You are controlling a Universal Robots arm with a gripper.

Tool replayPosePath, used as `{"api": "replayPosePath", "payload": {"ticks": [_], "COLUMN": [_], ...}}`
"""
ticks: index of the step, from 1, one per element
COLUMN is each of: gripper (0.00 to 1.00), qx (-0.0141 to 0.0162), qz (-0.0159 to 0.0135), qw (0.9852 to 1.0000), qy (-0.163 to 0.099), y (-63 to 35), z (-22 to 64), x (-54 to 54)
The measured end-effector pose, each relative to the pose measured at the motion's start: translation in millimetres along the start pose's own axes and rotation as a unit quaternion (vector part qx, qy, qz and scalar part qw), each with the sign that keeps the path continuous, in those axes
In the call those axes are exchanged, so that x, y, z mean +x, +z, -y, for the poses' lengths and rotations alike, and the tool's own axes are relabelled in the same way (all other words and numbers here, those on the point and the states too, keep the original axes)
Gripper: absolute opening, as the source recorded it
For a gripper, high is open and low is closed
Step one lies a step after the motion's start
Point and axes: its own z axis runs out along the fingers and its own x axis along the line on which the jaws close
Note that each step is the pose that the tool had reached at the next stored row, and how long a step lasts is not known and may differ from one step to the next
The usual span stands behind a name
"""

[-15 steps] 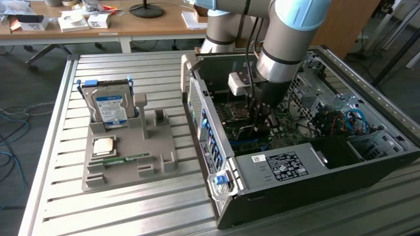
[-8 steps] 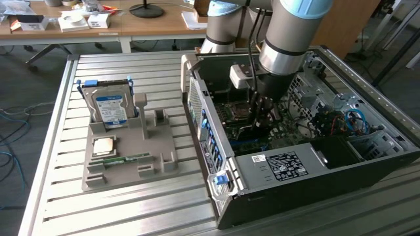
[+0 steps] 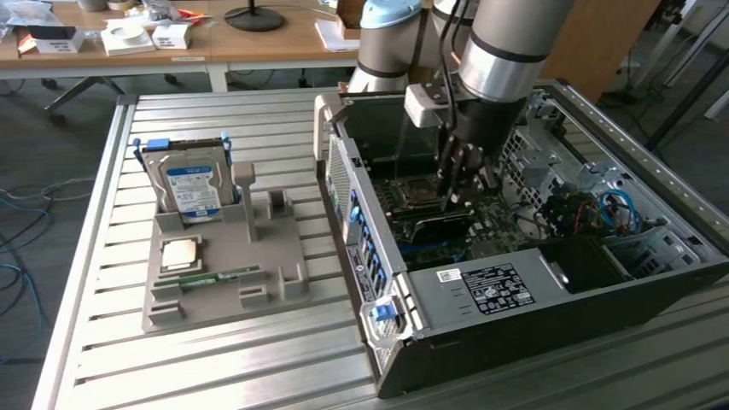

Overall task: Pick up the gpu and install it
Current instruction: 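Insert the gpu into the slot, then press down on the gpu until it lock into place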

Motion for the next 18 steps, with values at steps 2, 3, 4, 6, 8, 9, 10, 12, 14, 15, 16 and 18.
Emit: {"api": "replayPosePath", "payload": {"ticks": [2,3,4,6,8,9,10,12,14,15,16,18], "gripper": [0.33,0.33,0.33,0.33,0.33,0.33,0.33,0.33,0.33,0.33,0.33,0.33], "qx": [0.0,0.0,0.0,0.0,0.0,0.0,0.0,0.0,0.0,0.0,0.0,0.0], "qz": [0.0,0.0,0.0,0.0,0.0,-0.0001,0.0001,0.0,0.0,0.0,0.0,0.0], "qw": [1.0,1.0,1.0,1.0,1.0,1.0,1.0,1.0,1.0,1.0,1.0,1.0], "qy": [0.0,0.0,0.0,0.0,0.0,0.0,0.0,0.0,0.0,0.0,0.0,0.0], "y": [-8.5,-12.6,-16.8,-25.2,-32.2,-33.7,-33.7,-33.8,-33.8,-33.8,-33.8,-33.8], "z": [0.0,0.1,0.1,0.1,0.2,0.2,0.2,0.2,0.2,0.2,0.2,0.2], "x": [-0.3,-0.4,-0.5,-0.8,-1.0,-1.1,-1.1,-1.1,-1.1,-1.1,-1.1,-1.1]}}
